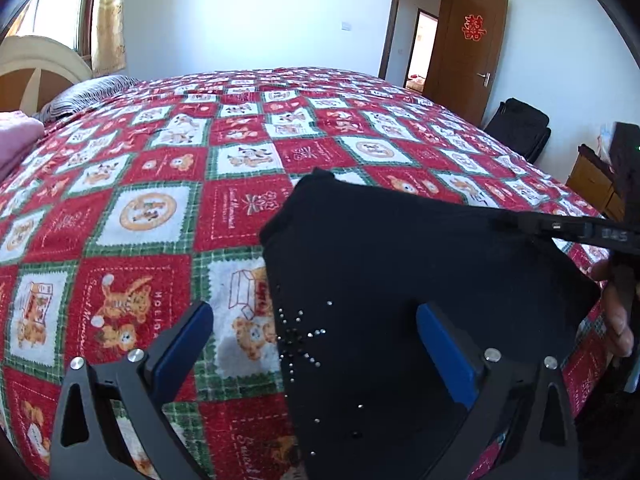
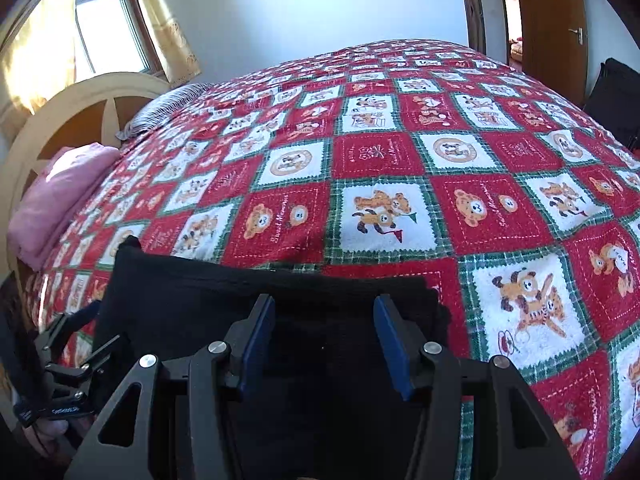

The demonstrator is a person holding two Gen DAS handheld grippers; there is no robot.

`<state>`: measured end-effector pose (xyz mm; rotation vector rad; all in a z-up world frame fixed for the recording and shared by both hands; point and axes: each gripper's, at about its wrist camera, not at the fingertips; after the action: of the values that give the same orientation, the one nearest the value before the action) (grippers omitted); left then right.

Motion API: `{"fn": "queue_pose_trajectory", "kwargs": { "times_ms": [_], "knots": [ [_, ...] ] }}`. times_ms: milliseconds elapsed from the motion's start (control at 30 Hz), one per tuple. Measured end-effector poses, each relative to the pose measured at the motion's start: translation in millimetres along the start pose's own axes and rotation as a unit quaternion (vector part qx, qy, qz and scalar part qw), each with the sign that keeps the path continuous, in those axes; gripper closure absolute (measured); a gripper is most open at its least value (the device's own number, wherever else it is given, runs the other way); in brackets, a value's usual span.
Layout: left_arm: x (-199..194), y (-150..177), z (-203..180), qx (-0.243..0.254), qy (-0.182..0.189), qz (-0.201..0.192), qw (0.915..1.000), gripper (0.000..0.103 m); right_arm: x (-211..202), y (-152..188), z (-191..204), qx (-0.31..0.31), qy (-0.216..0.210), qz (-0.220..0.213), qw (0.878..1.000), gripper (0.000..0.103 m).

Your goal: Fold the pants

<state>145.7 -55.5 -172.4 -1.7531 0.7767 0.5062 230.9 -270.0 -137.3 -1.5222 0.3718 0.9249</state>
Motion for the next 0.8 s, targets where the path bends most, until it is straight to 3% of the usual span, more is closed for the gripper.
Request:
{"fn": "queue_pose_trajectory", "kwargs": {
  "times_ms": [133,267,400,633,800],
  "knots": [
    [-3,0,1,-0.014,0.011,-0.003,0.9998,0.000,-28,14,-8,0.011,0.019,-0.013,1.000,0.049],
    [-1,1,-4,-0.006,0.012,-0.005,0.9999,0.000,-41,38,-31,0.042,0.027,0.002,0.999,0.049],
    [8,2,-6,-0.001,0.015,0.001,0.9999,0.000,-31,53,-50,0.074,0.001,0.022,0.997,0.049],
    [14,2,-3,-0.011,0.027,0.011,0.9995,0.000,-24,61,-54,0.103,-0.023,0.001,0.994,0.049],
    [14,1,0,-0.017,0.038,0.015,0.9990,0.000,-19,63,-53,0.117,-0.072,-0.004,0.991,0.049]
  ]
}}
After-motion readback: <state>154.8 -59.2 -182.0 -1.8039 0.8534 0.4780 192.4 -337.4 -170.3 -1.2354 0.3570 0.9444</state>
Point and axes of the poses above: each gripper's, at about its wrist camera, not at the fingertips, and x roughly the way its jaws point, z to its left, y to its underside, and after that the axes turned 13 degrees about -x, right-handed
